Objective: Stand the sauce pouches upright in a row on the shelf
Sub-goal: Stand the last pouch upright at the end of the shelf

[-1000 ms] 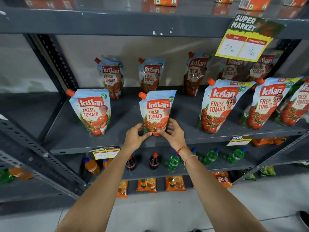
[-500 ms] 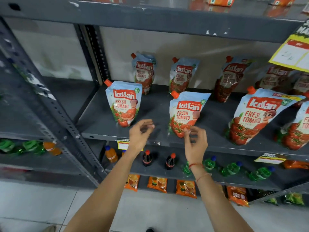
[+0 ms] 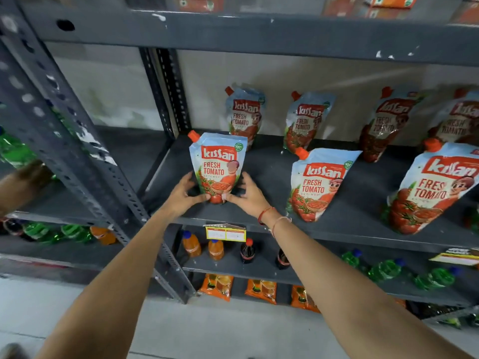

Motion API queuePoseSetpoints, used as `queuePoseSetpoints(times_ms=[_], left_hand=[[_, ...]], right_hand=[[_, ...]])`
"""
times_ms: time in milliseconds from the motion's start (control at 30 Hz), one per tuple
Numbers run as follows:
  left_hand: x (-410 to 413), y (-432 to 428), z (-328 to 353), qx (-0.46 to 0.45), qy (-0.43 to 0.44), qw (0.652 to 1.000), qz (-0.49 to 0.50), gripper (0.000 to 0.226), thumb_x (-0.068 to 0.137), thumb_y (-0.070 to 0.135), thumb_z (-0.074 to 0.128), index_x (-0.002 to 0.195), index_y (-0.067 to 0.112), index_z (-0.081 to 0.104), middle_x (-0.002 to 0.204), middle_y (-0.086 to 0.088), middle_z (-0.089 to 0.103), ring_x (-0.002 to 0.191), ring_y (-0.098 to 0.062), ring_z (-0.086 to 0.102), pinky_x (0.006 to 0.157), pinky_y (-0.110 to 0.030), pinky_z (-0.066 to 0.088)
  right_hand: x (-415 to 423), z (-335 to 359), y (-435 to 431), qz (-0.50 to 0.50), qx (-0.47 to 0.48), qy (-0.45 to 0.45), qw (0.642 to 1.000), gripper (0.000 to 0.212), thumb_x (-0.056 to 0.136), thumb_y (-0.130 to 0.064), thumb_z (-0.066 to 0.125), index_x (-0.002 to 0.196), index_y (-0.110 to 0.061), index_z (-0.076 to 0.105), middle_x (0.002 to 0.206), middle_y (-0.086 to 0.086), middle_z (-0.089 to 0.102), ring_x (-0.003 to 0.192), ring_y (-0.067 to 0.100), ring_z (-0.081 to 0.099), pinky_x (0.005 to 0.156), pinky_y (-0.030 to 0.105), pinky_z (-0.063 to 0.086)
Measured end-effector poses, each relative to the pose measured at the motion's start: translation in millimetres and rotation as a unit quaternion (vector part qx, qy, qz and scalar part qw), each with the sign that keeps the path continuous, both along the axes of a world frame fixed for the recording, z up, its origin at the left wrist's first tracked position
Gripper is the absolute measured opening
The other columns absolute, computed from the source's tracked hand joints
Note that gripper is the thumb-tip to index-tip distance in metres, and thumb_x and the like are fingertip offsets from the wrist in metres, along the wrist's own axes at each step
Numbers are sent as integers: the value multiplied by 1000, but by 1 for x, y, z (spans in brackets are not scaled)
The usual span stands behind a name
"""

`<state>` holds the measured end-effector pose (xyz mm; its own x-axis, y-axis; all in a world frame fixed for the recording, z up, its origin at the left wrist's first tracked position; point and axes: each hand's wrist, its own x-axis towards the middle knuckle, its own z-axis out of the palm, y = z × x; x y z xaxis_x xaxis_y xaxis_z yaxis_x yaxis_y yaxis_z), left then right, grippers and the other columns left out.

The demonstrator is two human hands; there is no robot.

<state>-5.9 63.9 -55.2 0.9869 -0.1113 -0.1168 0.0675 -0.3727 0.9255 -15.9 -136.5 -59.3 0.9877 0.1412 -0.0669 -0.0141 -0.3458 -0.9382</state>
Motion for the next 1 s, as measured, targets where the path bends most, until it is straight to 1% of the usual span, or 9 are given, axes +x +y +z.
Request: queuePoseSetpoints(times_ms=[67, 133, 233, 300, 500, 700, 833, 933, 1000], left_hand=[[4, -6, 1, 1, -5, 999, -51, 65, 78, 9, 71, 135, 8, 39, 138, -14, 49, 129, -30, 44, 108, -40, 35], [3, -11, -1, 7, -3, 998, -56, 58, 81, 14, 69, 132, 10, 42, 135, -12, 53, 124, -28, 48, 106, -40, 37], [-3, -17, -5, -7, -9, 999, -53, 59, 81, 20, 69, 133, 12, 42, 134, -8, 54, 123, -24, 49, 102, -34, 38], [-9, -21, -8, -8, -12, 998, -56, 59, 80, 23, 70, 132, 12, 42, 133, -8, 54, 123, -23, 49, 106, -39, 38], [-22, -27, -11, -6, -20, 998, -54, 59, 79, 21, 71, 130, 9, 44, 132, -9, 56, 123, -24, 50, 108, -46, 38], [-30, -27, -11, -11, -23, 999, -42, 59, 77, 22, 73, 129, 12, 47, 131, -8, 57, 122, -22, 52, 106, -38, 40], [-31, -28, -11, -2, -27, 999, -38, 61, 77, 24, 74, 129, 12, 46, 131, -8, 57, 122, -21, 52, 106, -39, 40], [-33, -29, -8, 11, -22, 999, -33, 63, 76, 24, 74, 130, 12, 45, 132, -8, 57, 122, -22, 52, 107, -40, 40], [-33, -30, -8, 5, -11, 999, -35, 63, 76, 24, 74, 130, 13, 44, 134, -8, 55, 124, -22, 50, 107, -42, 39]], right_hand=[[6, -1, 0, 23, 5, 7, 1000, 61, 81, -19, 71, 132, -13, 38, 134, 14, 53, 124, 30, 50, 104, 42, 43], [7, -2, -3, 23, 6, 5, 1000, 51, 85, -18, 66, 129, -11, 41, 129, 14, 56, 121, 30, 53, 102, 40, 45], [4, -7, -10, 20, 2, -7, 1000, 47, 87, -20, 64, 128, -10, 42, 128, 15, 57, 119, 29, 54, 102, 43, 45], [-3, -12, -15, 18, 11, -18, 1000, 45, 87, -21, 64, 127, -12, 44, 126, 12, 57, 118, 26, 54, 101, 41, 46], [-20, -24, -24, 6, 22, -62, 998, 40, 86, -29, 65, 121, -19, 48, 110, -7, 59, 101, 13, 56, 85, 25, 47], [-28, -26, -22, -11, -23, -101, 995, 38, 87, -31, 63, 120, -17, 49, 107, -7, 58, 92, 11, 56, 71, 11, 43], [-30, -27, -21, -17, -28, -106, 994, 39, 87, -31, 63, 121, -17, 49, 111, -3, 60, 93, 11, 56, 71, 11, 43], [-31, -26, -21, -19, -24, -97, 995, 38, 87, -30, 63, 120, -15, 49, 115, 4, 62, 96, 12, 56, 77, 18, 44], [-32, -25, -23, -20, -17, -90, 996, 38, 87, -30, 63, 119, -14, 50, 113, 3, 62, 98, 12, 56, 79, 19, 44]])
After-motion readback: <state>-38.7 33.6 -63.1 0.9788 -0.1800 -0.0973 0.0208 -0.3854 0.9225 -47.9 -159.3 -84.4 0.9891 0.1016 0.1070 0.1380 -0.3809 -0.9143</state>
